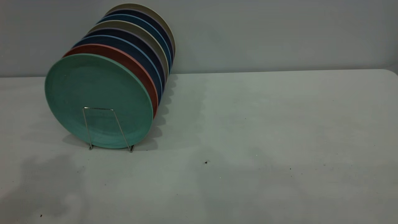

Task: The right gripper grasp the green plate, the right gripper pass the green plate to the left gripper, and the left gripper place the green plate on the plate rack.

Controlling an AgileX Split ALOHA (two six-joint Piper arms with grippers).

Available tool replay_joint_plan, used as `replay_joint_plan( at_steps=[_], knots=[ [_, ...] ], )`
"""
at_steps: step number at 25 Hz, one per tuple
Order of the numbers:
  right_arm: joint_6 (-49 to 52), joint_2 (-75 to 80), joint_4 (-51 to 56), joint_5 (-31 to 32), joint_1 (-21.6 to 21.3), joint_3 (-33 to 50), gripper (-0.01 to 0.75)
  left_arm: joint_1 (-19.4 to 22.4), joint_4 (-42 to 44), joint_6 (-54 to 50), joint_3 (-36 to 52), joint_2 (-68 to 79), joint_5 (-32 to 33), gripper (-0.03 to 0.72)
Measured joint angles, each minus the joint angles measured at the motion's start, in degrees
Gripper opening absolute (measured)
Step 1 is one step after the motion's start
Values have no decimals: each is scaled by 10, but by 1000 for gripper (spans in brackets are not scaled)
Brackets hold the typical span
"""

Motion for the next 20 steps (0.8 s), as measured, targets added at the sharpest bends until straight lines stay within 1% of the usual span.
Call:
replay_joint_plan(
  at_steps=[3,7,9,10,12,15,20],
  knots=[
    [13,-7,-6,-3,23,0,442,0,52,-119,0,-70,71,502],
    [63,-11,-40,-10,79,1,442,0,117,-282,0,-136,192,502],
    [99,-11,-64,-15,110,1,442,0,150,-344,2,-158,253,502],
    [112,-11,-74,-17,122,1,442,0,162,-371,10,-170,270,502],
    [138,-11,-93,-18,149,1,442,0,178,-408,42,-197,272,502],
    [150,-11,-99,-18,181,1,442,0,184,-452,124,-254,272,502],
    [152,-18,-101,-18,213,1,442,0,193,-518,272,-379,269,502]
  ],
)
